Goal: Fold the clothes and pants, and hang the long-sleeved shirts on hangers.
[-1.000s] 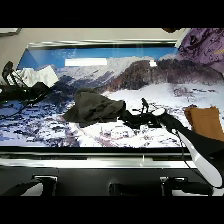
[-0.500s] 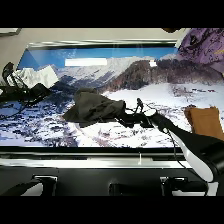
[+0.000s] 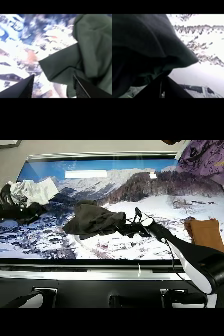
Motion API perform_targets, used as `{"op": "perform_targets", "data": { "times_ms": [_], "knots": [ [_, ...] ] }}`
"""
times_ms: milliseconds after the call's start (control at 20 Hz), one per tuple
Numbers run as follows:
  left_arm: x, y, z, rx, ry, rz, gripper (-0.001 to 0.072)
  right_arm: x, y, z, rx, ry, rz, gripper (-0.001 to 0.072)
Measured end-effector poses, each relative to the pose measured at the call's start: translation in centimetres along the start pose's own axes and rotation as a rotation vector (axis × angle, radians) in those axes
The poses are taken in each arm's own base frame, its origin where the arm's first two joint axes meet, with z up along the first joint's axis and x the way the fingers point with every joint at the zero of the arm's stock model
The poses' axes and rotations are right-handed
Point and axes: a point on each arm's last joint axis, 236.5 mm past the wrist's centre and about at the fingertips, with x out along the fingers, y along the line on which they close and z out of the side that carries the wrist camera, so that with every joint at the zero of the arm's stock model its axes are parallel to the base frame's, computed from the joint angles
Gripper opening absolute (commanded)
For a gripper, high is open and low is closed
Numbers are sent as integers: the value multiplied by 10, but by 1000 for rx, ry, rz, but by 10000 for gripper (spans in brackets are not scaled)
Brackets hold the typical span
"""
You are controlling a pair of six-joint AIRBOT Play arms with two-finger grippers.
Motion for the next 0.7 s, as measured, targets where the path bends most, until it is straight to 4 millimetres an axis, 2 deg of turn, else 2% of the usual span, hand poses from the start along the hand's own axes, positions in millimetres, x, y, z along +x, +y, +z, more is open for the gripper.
{"op": "perform_targets", "data": {
  "times_ms": [100, 250, 500, 700],
  "knots": [
    [15, 21, -18, -41, 52, -20, 545, -7, 2, -3, -27, 10, -17, 25],
    [41, 33, -43, -74, 116, -82, 545, -16, 1, -12, -56, 38, -47, 25],
    [88, 29, -71, -71, 209, -171, 542, -24, -3, -22, -74, 74, -79, 25],
    [116, 21, -80, -83, 232, -208, 522, -26, -3, -25, -61, 87, -88, 25]
  ]
}}
